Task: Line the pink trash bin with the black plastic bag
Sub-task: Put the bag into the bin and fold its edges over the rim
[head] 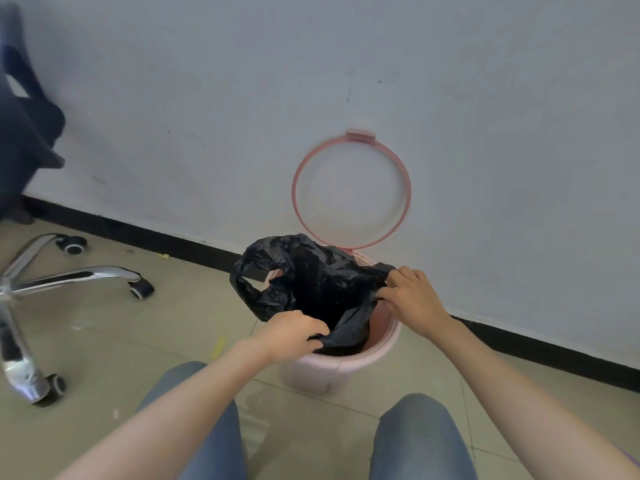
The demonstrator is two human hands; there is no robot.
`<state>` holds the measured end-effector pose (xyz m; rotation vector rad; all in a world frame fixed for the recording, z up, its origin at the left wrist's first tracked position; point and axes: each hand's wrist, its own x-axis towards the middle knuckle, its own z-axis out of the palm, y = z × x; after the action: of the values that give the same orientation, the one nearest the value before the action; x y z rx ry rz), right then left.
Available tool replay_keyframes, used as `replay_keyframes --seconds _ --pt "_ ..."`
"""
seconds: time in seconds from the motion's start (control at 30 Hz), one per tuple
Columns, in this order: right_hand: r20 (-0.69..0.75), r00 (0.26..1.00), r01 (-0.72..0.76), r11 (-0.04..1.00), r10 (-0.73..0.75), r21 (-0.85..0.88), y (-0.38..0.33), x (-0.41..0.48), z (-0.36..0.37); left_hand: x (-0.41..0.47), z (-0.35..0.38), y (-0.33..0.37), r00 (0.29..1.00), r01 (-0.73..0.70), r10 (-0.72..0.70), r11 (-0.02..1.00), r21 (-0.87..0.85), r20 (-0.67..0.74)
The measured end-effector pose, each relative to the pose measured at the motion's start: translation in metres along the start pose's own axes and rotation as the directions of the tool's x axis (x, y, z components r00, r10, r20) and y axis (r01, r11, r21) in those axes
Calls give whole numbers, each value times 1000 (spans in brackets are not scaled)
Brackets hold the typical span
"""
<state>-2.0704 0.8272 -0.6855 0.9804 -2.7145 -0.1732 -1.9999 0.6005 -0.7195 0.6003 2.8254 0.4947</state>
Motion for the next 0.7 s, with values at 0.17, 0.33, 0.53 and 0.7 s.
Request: replay_keyframes --seconds 0.17,0.33,0.53,0.7 --pt "11 993 119 993 -119 -4 12 -19 5 -5 -14 -7 930 -21 110 969 246 -352" --pt "219 975 21 998 -32 55 14 -29 18 -4 -19 -6 904 74 -117 990 -119 -411" --pt "290 956 -79 994 53 77 16 -51 28 -6 -17 -21 985 135 -159 957 -255 -74" --pt "190 981 21 994 -41 104 12 -61 26 -8 -17 -27 997 13 -22 992 124 75"
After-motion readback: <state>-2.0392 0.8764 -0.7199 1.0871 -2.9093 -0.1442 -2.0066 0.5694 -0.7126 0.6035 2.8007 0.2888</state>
